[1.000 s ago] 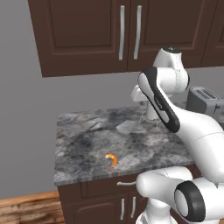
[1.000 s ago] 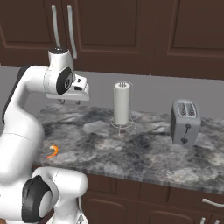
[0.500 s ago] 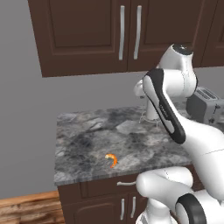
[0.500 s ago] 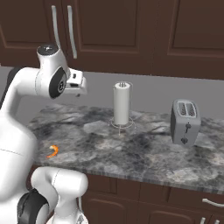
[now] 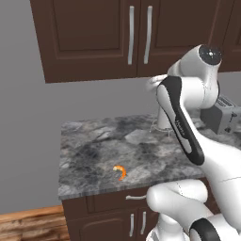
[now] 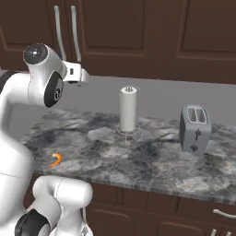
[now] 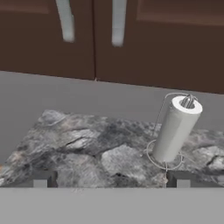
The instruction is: Retrieve the tupperware from the cabinet, then place the raw meat into the tupperware to avoid contamination.
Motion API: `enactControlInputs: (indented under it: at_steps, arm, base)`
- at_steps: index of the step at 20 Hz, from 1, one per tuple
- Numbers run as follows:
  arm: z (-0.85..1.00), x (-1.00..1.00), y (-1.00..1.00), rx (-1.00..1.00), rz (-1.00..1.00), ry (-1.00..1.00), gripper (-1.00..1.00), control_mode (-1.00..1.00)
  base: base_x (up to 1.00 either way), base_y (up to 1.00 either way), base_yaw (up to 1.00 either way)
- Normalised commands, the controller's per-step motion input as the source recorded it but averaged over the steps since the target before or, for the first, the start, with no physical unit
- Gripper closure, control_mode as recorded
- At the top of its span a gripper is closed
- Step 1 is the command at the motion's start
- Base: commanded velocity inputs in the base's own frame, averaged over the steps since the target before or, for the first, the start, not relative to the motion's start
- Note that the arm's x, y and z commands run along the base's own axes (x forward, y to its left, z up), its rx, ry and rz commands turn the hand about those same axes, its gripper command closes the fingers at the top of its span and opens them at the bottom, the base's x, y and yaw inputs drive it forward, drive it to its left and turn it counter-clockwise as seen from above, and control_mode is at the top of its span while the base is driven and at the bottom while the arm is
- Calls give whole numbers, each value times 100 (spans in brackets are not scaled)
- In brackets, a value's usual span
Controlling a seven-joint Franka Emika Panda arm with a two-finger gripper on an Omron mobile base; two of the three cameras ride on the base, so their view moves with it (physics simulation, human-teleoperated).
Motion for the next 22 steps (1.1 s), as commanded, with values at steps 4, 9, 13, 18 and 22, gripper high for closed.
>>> enactControlInputs:
  at_steps: [4,9,13,18,22]
  arm:
    - [59,0,1,0,0,-22,-100,-100]
    - [49,9,0,0,0,-20,-100,-100]
    - [38,33,0,0,0,-15,-100,-100]
    - [27,51,0,0,0,-11,-100,-100]
    - [16,59,3,1,0,-8,-100,-100]
  base:
    - [0,0,0]
    - [0,0,0]
    - [0,0,0]
    - [0,0,0]
    - [0,0,0]
